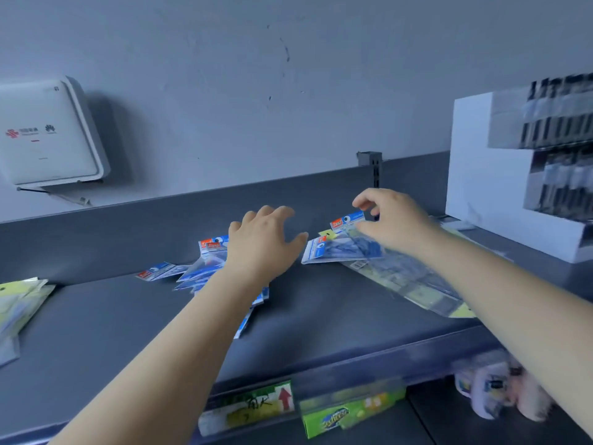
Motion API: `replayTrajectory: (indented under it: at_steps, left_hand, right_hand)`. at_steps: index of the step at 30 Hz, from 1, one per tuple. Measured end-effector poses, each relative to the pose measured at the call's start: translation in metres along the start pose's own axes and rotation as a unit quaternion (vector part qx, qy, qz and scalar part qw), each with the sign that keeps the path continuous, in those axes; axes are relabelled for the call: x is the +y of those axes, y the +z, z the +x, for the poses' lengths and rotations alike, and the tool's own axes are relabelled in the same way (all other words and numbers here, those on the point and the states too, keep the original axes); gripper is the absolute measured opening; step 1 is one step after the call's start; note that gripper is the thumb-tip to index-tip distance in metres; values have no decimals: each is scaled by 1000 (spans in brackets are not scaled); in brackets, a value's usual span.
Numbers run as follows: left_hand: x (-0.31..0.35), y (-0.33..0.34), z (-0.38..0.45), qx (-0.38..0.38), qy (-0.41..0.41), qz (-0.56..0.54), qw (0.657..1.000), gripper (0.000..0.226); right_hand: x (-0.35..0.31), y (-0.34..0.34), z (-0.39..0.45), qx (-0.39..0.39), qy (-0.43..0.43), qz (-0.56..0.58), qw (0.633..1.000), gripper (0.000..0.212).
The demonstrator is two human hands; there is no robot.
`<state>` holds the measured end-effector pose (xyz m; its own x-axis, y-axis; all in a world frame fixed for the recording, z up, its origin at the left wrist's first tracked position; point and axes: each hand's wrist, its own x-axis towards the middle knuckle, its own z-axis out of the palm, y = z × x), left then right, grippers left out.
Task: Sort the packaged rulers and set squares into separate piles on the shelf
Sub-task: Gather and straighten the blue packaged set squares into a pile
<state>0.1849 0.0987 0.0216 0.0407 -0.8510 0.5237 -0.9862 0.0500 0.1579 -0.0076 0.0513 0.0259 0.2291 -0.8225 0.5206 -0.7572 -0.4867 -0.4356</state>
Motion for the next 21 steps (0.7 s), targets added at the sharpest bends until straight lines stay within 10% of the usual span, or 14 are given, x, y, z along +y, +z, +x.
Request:
replayTrajectory:
  at_steps: [8, 21]
  left_hand:
    - [88, 42, 18, -92, 36, -20, 995, 49]
    - [118, 103, 44, -186, -123, -7, 975, 76]
  right_hand:
    - [87, -46, -13, -15, 42, -4, 999, 36]
    - [157, -44, 12, -143, 76, 16, 987, 54]
